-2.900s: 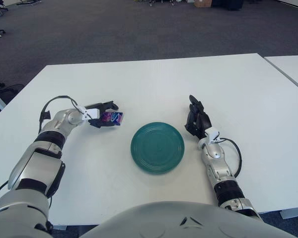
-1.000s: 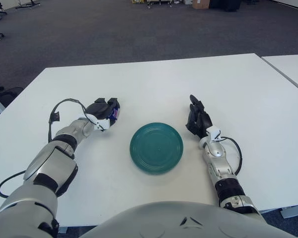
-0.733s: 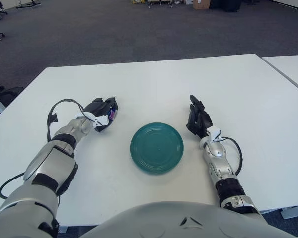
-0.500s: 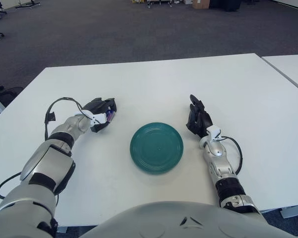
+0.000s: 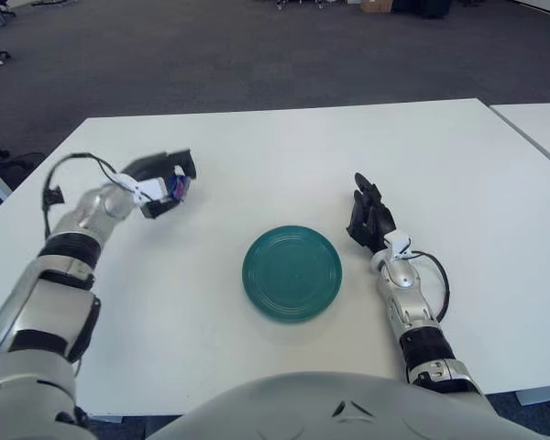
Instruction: Put the gum into the plate.
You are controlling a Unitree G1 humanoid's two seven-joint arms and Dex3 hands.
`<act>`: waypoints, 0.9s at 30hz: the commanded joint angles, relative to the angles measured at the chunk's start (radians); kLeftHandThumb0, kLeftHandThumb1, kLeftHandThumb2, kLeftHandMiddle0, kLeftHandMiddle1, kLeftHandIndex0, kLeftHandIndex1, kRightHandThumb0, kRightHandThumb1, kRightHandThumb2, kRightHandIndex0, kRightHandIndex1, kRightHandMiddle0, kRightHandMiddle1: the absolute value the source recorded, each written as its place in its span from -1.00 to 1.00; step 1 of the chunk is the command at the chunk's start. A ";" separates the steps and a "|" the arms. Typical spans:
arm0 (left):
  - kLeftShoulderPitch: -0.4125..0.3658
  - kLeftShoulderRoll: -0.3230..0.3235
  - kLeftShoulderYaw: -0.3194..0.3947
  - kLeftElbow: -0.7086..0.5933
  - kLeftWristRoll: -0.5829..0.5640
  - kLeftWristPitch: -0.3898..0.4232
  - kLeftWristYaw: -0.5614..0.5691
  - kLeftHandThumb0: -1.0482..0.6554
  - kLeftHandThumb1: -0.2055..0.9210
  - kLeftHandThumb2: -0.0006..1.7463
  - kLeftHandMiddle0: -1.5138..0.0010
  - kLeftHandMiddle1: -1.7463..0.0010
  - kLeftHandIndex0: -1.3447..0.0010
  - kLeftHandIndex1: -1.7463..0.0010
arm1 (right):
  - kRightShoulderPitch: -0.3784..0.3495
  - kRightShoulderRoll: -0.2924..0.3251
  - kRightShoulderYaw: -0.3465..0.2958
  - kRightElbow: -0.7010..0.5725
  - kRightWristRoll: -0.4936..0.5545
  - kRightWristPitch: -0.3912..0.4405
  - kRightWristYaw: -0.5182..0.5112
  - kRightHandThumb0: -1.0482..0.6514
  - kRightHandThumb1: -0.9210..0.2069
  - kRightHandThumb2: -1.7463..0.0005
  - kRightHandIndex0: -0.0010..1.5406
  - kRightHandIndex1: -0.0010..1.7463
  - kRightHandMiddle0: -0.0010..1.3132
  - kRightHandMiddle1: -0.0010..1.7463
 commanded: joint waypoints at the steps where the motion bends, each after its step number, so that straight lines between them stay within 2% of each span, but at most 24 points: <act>1: 0.081 0.039 0.055 -0.238 -0.017 0.015 -0.015 0.23 -0.48 0.77 -0.04 -0.89 0.14 -1.00 | 0.063 -0.001 -0.005 0.057 0.005 0.075 -0.002 -0.60 -1.00 -0.11 -0.91 -0.99 -1.00 -0.71; 6: 0.158 0.061 0.097 -0.460 -0.008 0.028 -0.027 0.23 -0.40 0.73 0.02 -0.91 0.18 -1.00 | 0.069 -0.001 0.000 0.051 0.003 0.074 0.001 -0.60 -1.00 -0.11 -0.92 -1.00 -1.00 -0.72; 10: 0.215 0.044 0.114 -0.646 -0.012 0.061 -0.057 0.23 -0.33 0.67 0.04 -0.88 0.21 -1.00 | 0.072 0.003 0.000 0.053 0.006 0.065 0.000 -0.60 -1.00 -0.11 -0.92 -1.00 -1.00 -0.72; 14: 0.237 0.024 0.100 -0.724 0.005 0.088 -0.081 0.23 -0.30 0.64 0.06 -0.87 0.22 -1.00 | 0.069 0.008 -0.001 0.062 0.008 0.059 -0.001 -0.60 -1.00 -0.11 -0.92 -1.00 -1.00 -0.72; 18: 0.264 -0.028 0.051 -0.809 0.048 0.112 -0.100 0.23 -0.29 0.64 0.07 -0.87 0.21 -1.00 | 0.063 0.012 -0.002 0.081 0.006 0.049 -0.007 -0.59 -1.00 -0.10 -0.92 -1.00 -1.00 -0.70; 27: 0.273 -0.067 -0.001 -0.887 0.053 0.071 -0.192 0.23 -0.30 0.66 0.13 -0.93 0.19 -1.00 | 0.062 0.013 0.005 0.095 -0.004 0.043 -0.018 -0.61 -1.00 -0.09 -0.92 -1.00 -1.00 -0.70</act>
